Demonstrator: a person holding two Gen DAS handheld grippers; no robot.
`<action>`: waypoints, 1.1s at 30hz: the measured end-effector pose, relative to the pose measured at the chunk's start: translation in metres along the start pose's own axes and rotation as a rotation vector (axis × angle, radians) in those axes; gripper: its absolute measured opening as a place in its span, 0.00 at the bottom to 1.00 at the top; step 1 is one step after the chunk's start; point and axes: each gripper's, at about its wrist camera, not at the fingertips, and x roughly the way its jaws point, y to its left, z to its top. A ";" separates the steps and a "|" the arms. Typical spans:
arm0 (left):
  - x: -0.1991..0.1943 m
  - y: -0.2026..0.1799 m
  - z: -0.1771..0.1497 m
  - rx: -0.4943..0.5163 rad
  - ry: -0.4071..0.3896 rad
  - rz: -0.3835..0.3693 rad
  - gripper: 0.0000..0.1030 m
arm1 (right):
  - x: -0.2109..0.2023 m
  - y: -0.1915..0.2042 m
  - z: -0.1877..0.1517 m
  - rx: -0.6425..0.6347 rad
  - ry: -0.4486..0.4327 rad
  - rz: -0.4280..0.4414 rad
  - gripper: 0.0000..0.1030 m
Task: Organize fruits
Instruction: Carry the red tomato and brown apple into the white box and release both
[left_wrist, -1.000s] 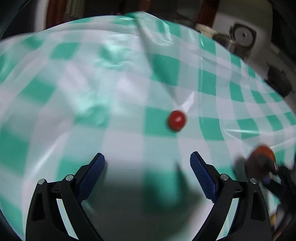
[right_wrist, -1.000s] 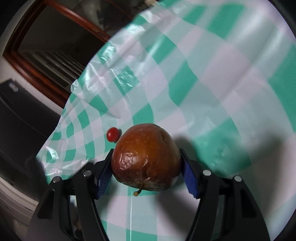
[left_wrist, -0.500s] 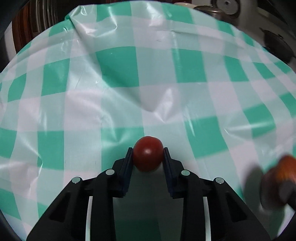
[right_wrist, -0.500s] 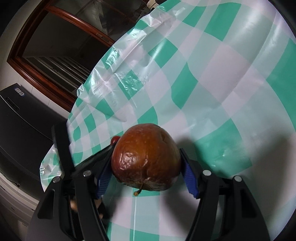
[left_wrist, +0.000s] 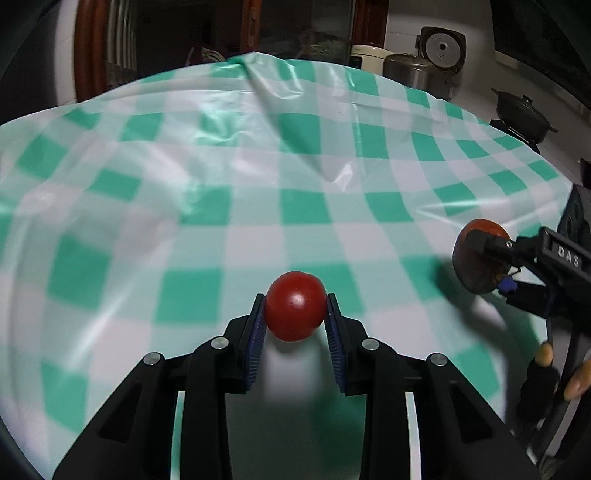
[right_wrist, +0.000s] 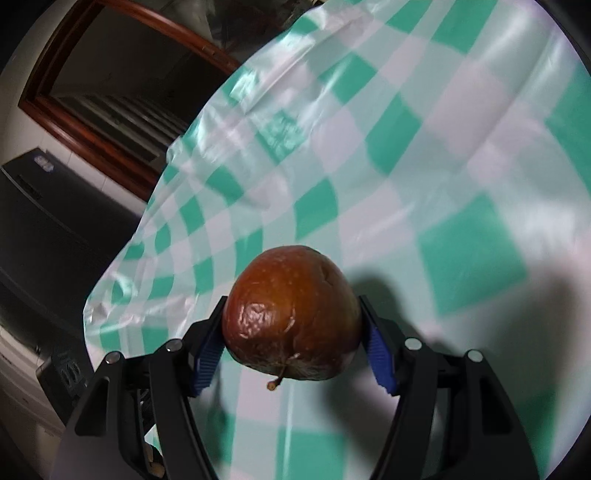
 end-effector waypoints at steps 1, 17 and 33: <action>-0.008 0.006 -0.008 -0.006 0.000 0.007 0.29 | -0.001 0.005 -0.009 0.003 0.016 0.018 0.65; -0.118 0.074 -0.110 -0.047 -0.046 0.183 0.29 | -0.002 0.111 -0.142 -0.185 0.216 0.169 0.65; -0.210 0.153 -0.202 -0.180 -0.025 0.369 0.30 | 0.001 0.227 -0.272 -0.633 0.413 0.268 0.65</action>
